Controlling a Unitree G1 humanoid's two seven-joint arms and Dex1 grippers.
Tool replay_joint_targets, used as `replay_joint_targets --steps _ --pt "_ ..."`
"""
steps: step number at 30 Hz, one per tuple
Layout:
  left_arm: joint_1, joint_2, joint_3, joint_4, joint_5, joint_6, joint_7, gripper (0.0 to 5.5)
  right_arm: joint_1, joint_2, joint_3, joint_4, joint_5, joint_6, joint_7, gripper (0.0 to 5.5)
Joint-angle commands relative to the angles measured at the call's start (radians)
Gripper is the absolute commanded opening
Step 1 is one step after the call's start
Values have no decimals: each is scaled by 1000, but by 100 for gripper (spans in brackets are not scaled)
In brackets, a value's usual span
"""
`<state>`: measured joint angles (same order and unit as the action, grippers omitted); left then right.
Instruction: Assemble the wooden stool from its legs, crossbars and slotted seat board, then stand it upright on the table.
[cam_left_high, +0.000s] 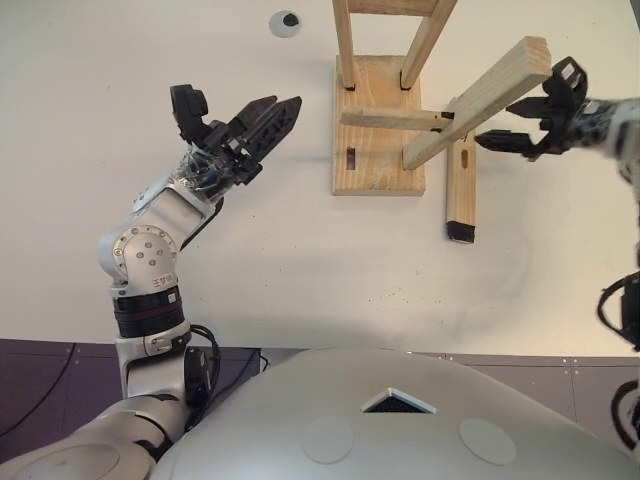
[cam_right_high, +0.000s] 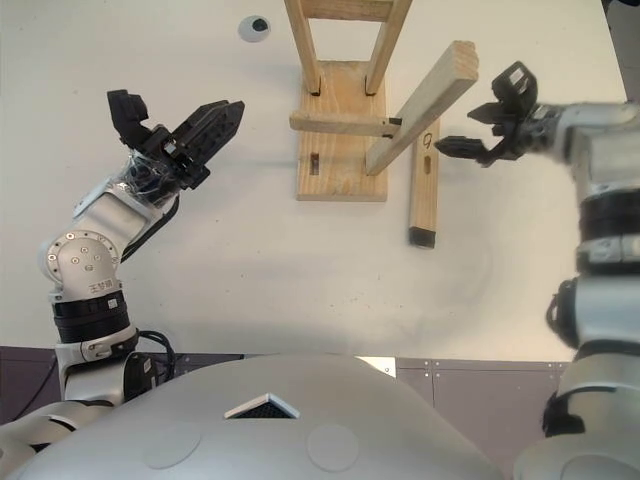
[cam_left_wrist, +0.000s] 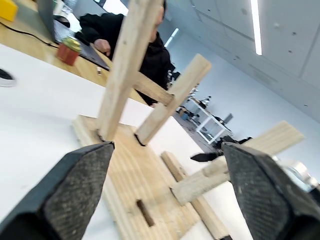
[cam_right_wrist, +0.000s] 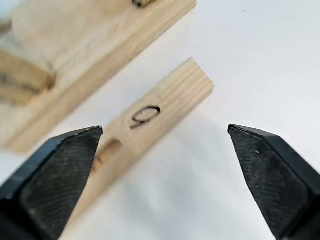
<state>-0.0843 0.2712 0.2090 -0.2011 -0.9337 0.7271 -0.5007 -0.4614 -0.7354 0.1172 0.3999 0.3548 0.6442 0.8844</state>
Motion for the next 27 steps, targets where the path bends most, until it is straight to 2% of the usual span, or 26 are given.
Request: replay_joint_targets --steps 1,7,12,16,23,27 --pt "20 -22 73 28 59 -58 122 397 231 186 -280 -490 125 411 -372 526" --pt "7 -11 66 38 78 -50 141 397 430 193 -219 -812 106 641 -497 537" --pt "46 -43 87 0 64 -71 165 397 452 86 -172 -840 86 661 -479 537" --pt "75 -86 75 -15 75 -101 183 397 446 52 -184 -778 77 643 -464 468" --pt "82 -130 85 -34 108 -184 207 397 413 73 -211 -614 58 572 -447 352" --pt "51 -131 103 -51 186 -315 225 397 395 92 -233 -504 37 501 -466 278"
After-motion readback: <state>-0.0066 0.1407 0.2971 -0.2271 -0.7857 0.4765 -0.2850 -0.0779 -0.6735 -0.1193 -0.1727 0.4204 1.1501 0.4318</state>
